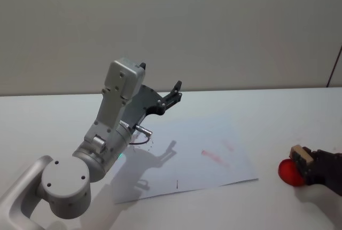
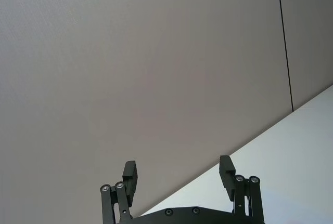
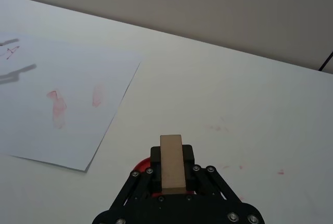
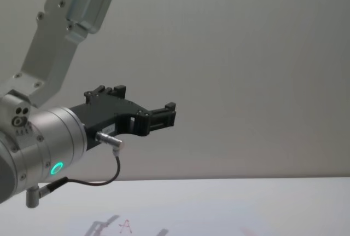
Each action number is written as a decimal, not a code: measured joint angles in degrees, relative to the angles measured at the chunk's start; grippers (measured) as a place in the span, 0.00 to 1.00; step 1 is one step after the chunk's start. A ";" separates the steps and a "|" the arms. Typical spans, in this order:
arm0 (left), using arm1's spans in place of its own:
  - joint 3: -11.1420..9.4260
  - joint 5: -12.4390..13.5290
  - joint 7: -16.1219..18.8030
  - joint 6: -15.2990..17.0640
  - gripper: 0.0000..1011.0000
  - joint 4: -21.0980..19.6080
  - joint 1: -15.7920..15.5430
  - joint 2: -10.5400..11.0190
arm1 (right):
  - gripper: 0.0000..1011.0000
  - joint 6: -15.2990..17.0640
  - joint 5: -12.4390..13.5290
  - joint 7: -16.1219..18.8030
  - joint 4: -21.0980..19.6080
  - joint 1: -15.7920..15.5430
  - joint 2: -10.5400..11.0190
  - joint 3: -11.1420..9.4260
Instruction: Use the one hand to pick up the stamp and affix it onto the A4 paper.
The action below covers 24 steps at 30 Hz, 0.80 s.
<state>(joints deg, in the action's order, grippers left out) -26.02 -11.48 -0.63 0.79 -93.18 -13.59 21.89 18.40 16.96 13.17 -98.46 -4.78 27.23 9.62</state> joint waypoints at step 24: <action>0.00 0.00 0.00 0.00 0.99 0.00 0.00 0.00 | 0.44 2.00 -1.44 2.13 2.47 2.19 -1.60 1.21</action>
<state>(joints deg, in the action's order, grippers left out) -26.02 -11.48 -0.62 0.80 -93.18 -13.59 21.89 20.40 15.53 15.30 -95.99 -2.59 25.62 10.83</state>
